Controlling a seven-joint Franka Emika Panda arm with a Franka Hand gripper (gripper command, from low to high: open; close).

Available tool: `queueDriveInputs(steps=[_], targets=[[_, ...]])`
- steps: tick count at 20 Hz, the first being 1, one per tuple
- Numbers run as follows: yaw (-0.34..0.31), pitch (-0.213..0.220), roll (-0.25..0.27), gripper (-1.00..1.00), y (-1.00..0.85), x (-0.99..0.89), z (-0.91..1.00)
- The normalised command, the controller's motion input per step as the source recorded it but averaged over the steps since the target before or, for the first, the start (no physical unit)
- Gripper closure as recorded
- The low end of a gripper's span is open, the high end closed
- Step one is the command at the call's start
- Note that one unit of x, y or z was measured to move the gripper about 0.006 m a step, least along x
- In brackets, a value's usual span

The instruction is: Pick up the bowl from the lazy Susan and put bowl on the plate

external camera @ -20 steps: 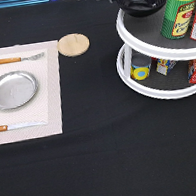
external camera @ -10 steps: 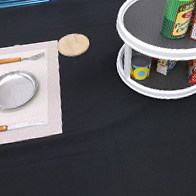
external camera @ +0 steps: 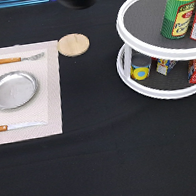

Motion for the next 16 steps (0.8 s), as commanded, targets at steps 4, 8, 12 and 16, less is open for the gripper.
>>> queueDriveInputs(steps=[4,8,12,16], targets=[[-0.264,-0.151,0.0,1.0,-0.32,0.0,-0.26],[-0.255,-0.108,0.0,1.0,-0.35,0.0,-0.14],[-0.248,-0.07,0.01,1.0,-0.34,-0.03,-0.05],[-0.264,-0.069,0.026,1.0,-0.27,-0.06,-0.08]])
